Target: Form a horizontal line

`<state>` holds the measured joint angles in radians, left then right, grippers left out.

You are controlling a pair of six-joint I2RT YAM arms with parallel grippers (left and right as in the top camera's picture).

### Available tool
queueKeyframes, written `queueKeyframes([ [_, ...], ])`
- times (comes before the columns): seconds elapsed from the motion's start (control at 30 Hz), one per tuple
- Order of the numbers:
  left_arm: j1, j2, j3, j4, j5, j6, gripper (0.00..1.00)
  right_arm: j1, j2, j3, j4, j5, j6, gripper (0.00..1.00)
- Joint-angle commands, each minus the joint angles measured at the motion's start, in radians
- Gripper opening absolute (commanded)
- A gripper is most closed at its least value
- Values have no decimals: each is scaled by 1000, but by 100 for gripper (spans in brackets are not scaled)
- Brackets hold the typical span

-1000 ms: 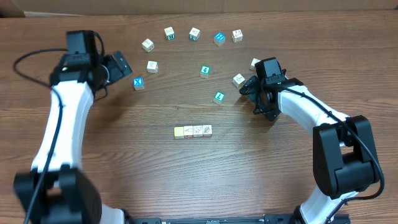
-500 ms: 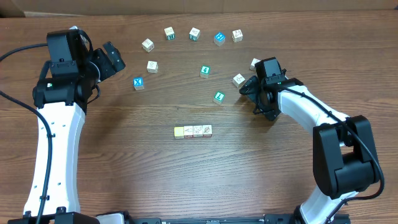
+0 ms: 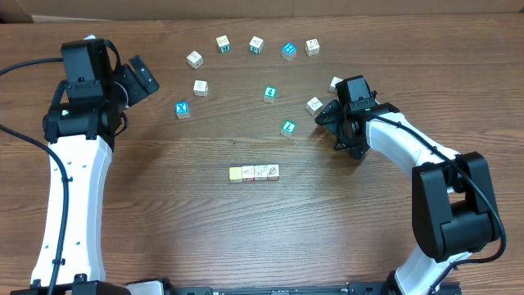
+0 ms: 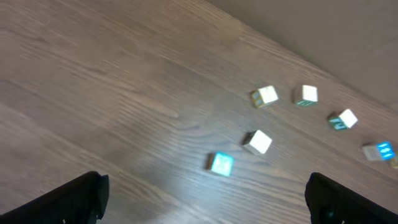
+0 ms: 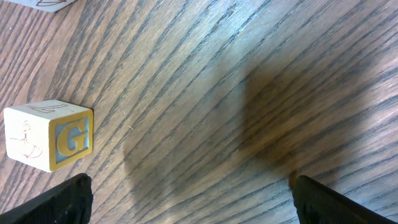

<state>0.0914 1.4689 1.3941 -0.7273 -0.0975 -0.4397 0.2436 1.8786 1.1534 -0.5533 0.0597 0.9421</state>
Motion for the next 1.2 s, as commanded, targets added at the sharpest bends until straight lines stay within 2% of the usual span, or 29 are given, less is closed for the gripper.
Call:
queueKeyframes([
  [0.0,-7,-53,15,-65,-55,22,100,-4,-15,-9,4,14,0,100],
  [0.1,-7,-70,13,-129,-98,48,99,-4,-15,-9,4,14,0,100],
  [0.2,-7,-83,2,-167,-97,126,100,-4,-15,-9,4,14,0,100],
  [0.4,-7,-113,-140,-105,-92,175,99,-4,-15,-9,4,14,0,100],
  [0.67,-8,-217,-508,205,-85,177,99,-4,-15,-9,7,14,1,100],
  [0.87,-37,-279,-762,429,-85,243,99,-4,-15,-9,7,14,1,100],
  [1.1,-115,-338,-992,725,-85,287,100,-4,-15,-9,7,14,1,100],
  [1.17,-123,-351,-1032,764,-85,286,100,-4,-15,-9,7,14,1,100],
])
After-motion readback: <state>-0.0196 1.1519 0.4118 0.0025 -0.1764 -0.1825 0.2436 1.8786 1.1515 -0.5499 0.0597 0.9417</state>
